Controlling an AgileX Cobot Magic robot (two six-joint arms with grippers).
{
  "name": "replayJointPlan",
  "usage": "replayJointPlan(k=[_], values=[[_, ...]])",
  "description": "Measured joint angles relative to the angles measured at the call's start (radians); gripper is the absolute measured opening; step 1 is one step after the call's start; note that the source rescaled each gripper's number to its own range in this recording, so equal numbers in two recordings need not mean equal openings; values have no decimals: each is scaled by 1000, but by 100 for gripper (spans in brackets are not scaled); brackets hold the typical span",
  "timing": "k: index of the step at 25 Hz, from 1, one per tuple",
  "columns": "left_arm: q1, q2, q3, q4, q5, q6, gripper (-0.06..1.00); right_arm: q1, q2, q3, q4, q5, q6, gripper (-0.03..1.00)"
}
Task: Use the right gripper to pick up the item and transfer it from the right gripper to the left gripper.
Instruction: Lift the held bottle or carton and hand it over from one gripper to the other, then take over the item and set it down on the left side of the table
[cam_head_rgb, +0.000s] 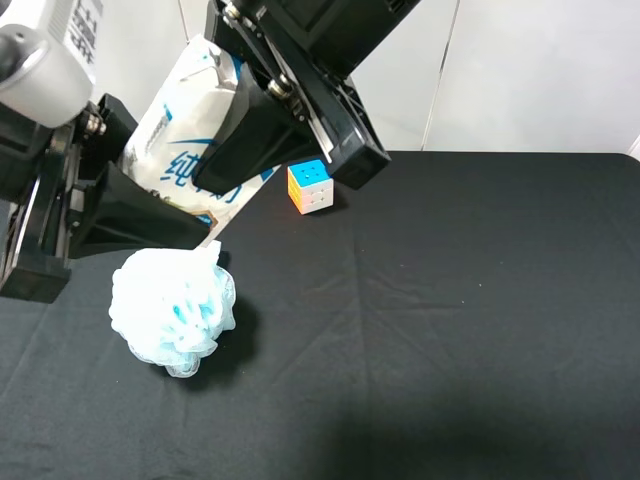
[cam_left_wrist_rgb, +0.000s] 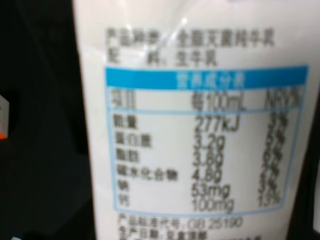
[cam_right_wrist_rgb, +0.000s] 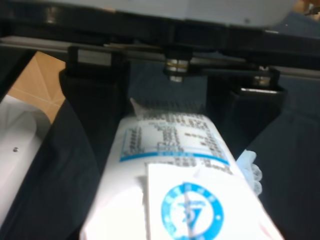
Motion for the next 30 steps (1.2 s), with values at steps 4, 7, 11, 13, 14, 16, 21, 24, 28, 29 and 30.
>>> replayJointPlan(k=[4,7,11,13,14,16,21,24,28,29,30], values=[[0,1,0,-15,4,5,1,0,0,-3,15,-45,36,57],[-1,1,0,-22,11,10,1,0,-1,-5,17,-74,76,89],[-3,1,0,-23,11,12,1,0,-1,-5,18,-78,87,97],[-3,1,0,-23,12,12,1,0,-1,-5,18,-78,87,98],[-3,1,0,-23,12,12,1,0,-1,-5,18,-75,87,98],[-3,1,0,-23,12,12,1,0,-1,-5,18,-57,87,98],[-3,1,0,-23,12,12,1,0,-2,-5,17,44,87,98],[-3,1,0,-23,12,12,1,0,-22,-5,10,67,87,98],[-3,1,0,-23,12,12,1,0,-78,-5,-38,74,95,98],[-3,1,0,-23,12,12,1,0,-92,-5,-57,78,106,98],[-3,1,0,-23,12,12,1,0,-107,-5,-80,86,119,98]])
